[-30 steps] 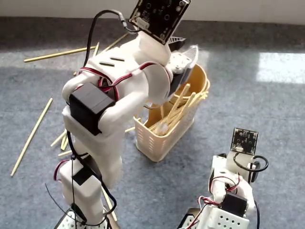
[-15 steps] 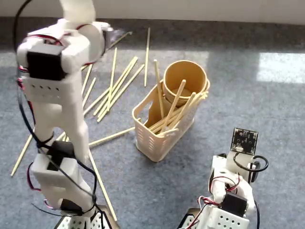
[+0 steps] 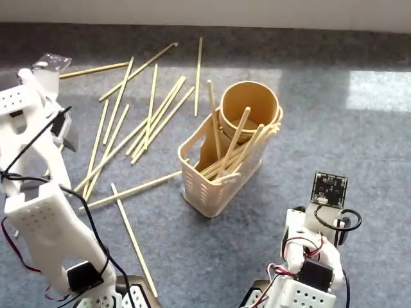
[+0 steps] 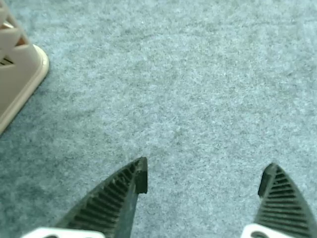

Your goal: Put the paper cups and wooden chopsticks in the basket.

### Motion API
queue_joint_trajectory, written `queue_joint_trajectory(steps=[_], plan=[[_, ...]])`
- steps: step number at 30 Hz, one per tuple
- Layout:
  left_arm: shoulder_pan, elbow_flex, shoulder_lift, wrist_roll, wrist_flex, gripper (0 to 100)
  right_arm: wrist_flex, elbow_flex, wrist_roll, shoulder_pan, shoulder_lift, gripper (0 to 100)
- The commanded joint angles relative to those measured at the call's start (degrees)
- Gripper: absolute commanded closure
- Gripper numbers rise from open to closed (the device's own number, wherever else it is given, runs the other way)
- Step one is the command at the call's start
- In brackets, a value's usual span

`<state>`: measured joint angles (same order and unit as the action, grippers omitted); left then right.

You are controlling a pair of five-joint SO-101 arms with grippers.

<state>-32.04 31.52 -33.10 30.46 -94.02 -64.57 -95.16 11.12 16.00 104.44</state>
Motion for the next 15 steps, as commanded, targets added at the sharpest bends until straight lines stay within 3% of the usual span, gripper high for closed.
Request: queue_joint_trajectory(steps=[1,13,15], plan=[[-2.59,4.44,-4.26,0.70,0.62,78,1.10,-4.44,0.62,0.31,0.48,65.2],[-4.97,20.79,-25.80,0.88,2.11,79,1.10,-5.32,0.62,0.31,0.48,65.2],[-4.88,23.08,-27.74,2.11,2.11,87,1.10,-5.32,0.62,0.31,0.48,65.2]])
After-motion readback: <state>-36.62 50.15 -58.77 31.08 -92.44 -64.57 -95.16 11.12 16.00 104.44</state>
